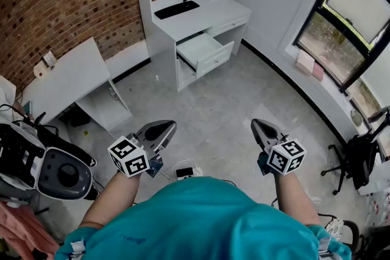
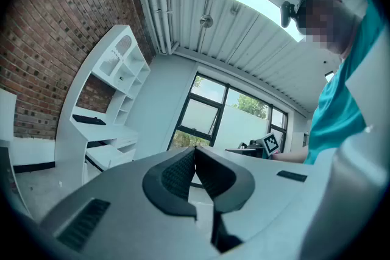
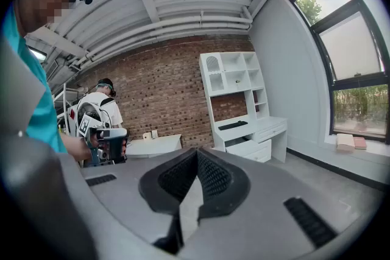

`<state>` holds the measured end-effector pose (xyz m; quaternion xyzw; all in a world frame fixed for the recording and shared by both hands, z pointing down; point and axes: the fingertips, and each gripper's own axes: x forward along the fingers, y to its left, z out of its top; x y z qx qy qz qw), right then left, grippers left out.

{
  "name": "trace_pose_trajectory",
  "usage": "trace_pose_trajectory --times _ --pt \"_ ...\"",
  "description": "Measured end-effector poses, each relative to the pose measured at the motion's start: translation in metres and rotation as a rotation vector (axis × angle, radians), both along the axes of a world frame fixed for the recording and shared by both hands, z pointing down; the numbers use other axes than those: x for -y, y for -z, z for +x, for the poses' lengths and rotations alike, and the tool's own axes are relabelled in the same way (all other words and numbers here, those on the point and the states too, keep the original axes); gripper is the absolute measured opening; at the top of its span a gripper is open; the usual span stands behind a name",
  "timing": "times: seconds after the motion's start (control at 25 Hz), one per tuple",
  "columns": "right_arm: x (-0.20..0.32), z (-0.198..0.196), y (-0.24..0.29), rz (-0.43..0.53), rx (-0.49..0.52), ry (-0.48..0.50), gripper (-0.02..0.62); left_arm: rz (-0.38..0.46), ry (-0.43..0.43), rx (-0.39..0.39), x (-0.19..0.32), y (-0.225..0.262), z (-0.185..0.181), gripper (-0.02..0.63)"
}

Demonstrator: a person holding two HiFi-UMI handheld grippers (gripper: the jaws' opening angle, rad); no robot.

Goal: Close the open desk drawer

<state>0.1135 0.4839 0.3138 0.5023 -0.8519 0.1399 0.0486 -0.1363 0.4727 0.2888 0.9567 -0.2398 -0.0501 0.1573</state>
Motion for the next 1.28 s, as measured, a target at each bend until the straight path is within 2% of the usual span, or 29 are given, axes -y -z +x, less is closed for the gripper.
trace_pose_trajectory --times 0.48,0.6,1.04,1.28 --pt "0.035 -0.001 0.004 -0.005 0.019 0.004 0.021 -0.005 0.024 0.002 0.035 0.003 -0.003 0.014" --pt "0.036 0.013 0.002 0.0 0.042 0.01 0.021 -0.005 0.044 0.006 0.031 -0.001 0.01 0.014" --pt "0.055 0.073 0.012 0.035 0.01 0.079 0.021 0.028 0.132 0.026 0.037 0.014 0.074 0.014" --pt "0.065 0.107 0.012 0.039 0.023 0.098 0.021 0.021 0.151 0.026 0.036 0.014 0.109 0.014"
